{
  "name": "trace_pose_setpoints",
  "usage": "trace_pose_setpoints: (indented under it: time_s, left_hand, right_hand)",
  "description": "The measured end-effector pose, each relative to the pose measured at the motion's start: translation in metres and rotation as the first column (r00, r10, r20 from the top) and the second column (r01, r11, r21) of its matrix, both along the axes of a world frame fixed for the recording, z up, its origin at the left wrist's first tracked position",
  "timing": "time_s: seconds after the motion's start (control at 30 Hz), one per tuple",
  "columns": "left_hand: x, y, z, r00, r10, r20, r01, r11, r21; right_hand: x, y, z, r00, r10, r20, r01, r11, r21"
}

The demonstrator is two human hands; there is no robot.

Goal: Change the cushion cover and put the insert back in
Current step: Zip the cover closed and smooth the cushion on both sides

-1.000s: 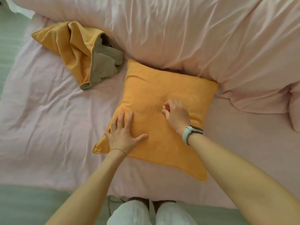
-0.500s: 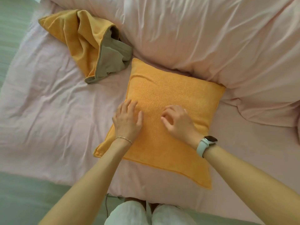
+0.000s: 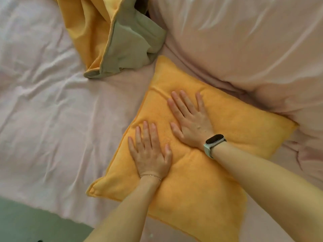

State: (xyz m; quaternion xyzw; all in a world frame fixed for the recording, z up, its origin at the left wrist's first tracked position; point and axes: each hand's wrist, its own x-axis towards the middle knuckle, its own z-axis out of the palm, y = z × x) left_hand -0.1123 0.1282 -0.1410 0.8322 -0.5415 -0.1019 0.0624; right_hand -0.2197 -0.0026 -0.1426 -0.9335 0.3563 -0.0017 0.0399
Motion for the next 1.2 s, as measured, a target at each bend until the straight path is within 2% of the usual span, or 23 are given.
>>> trace_pose_setpoints:
  time_s: [0.2,0.3,0.4,0.5,0.6,0.7,0.77,0.83,0.9,0.97,1.07,1.1,1.13,1.17,1.2]
  left_hand:
    - [-0.005,-0.052,-0.046,0.997,0.070,0.040,-0.067,0.995,-0.079]
    - [0.003,-0.075,-0.045,0.995,0.098,0.019,-0.095,0.989,-0.117]
    - [0.027,-0.105,-0.042,0.996,0.085,-0.016,-0.086,0.984,-0.154]
    - [0.052,-0.128,-0.038,0.996,0.024,-0.089,-0.041,0.980,-0.196]
    - [0.062,-0.132,-0.032,0.986,0.019,-0.165,-0.056,0.974,-0.220]
    - [0.053,-0.106,-0.022,0.997,-0.046,-0.069,0.024,0.958,-0.286]
    - [0.042,-0.076,-0.015,0.996,-0.087,-0.025,0.076,0.949,-0.308]
    - [0.029,-0.041,-0.003,0.982,-0.184,-0.046,0.163,0.943,-0.290]
    - [0.018,-0.010,0.012,0.931,-0.357,-0.075,0.329,0.910,-0.251]
    - [0.013,0.014,0.023,0.831,-0.549,-0.086,0.528,0.828,-0.188]
    - [0.009,0.033,0.034,0.565,-0.823,-0.062,0.817,0.569,-0.092]
    - [0.005,0.035,0.037,0.475,-0.879,-0.040,0.875,0.477,-0.084]
    - [-0.002,0.038,0.043,0.421,-0.907,-0.023,0.904,0.421,-0.073]
    - [-0.009,0.041,0.050,0.429,-0.903,-0.008,0.902,0.429,-0.052]
    - [-0.017,0.044,0.057,0.493,-0.870,0.010,0.870,0.492,-0.030]
  right_hand:
    - [0.010,-0.058,-0.045,0.971,0.069,0.227,-0.040,0.991,-0.129]
    - [0.023,-0.085,-0.041,0.963,0.101,0.248,-0.075,0.991,-0.110]
    - [0.042,-0.108,-0.034,0.970,0.045,0.239,-0.007,0.988,-0.155]
    - [0.062,-0.116,-0.028,0.963,-0.124,0.239,0.158,0.979,-0.130]
    - [0.071,-0.107,-0.020,0.936,-0.252,0.247,0.278,0.957,-0.077]
    - [0.054,-0.071,-0.016,0.902,-0.259,0.344,0.324,0.935,-0.145]
    - [0.031,-0.028,-0.011,0.860,-0.323,0.394,0.379,0.923,-0.070]
    - [0.005,0.020,-0.002,0.839,-0.385,0.384,0.407,0.913,0.025]
    - [-0.023,0.062,0.009,0.843,-0.441,0.308,0.439,0.895,0.079]
    - [-0.047,0.104,0.019,0.817,-0.527,0.235,0.513,0.850,0.122]
    - [-0.072,0.181,0.038,0.684,-0.717,0.135,0.695,0.696,0.179]
    - [-0.078,0.206,0.044,0.637,-0.764,0.106,0.741,0.644,0.190]
    - [-0.084,0.225,0.050,0.602,-0.795,0.076,0.771,0.603,0.206]
    - [-0.091,0.237,0.056,0.586,-0.809,0.056,0.782,0.582,0.224]
    - [-0.098,0.237,0.061,0.576,-0.816,0.048,0.786,0.570,0.241]
